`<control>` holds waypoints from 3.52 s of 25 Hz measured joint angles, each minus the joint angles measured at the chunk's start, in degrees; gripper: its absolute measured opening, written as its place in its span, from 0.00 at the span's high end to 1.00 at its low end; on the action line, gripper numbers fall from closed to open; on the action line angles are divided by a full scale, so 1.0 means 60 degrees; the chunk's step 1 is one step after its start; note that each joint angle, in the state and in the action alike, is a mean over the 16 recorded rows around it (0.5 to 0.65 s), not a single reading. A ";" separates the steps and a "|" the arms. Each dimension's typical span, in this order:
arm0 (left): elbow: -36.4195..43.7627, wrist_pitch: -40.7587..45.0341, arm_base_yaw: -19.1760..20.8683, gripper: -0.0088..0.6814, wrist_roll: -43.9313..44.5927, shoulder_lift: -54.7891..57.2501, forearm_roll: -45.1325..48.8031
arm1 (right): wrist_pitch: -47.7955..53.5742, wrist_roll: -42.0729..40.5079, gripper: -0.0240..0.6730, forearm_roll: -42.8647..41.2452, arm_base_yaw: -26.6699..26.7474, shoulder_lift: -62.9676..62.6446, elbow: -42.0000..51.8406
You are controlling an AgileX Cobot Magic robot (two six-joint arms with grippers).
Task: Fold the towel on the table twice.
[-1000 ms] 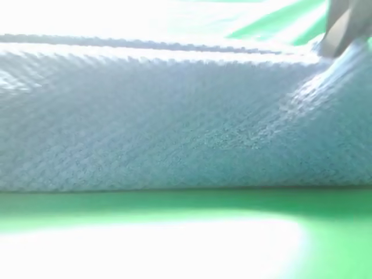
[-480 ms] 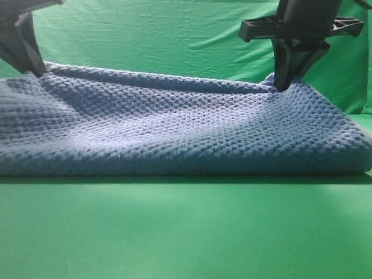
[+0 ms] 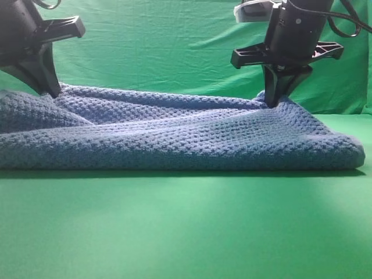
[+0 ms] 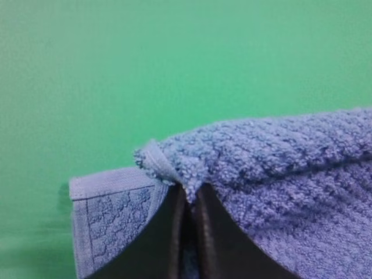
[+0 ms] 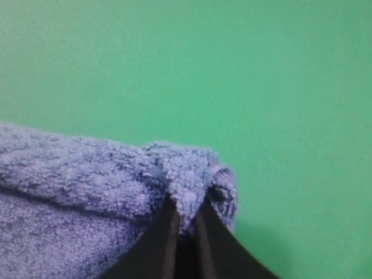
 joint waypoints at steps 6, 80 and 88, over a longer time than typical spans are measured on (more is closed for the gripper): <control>-0.0058 -0.0162 0.0178 0.99 -0.0052 0.0085 0.0295 | -0.0370 0.0000 0.97 0.0003 0.0000 0.0048 -0.0023; 0.5572 0.4698 0.0409 0.99 0.1308 -1.6273 -0.0942 | 0.3441 -0.1008 0.96 0.2304 -0.0045 -1.8061 0.7134; 0.6272 0.4130 0.0414 0.99 0.1173 -1.6395 -0.0799 | 0.2408 -0.1131 0.92 0.2680 -0.0045 -1.8503 0.8239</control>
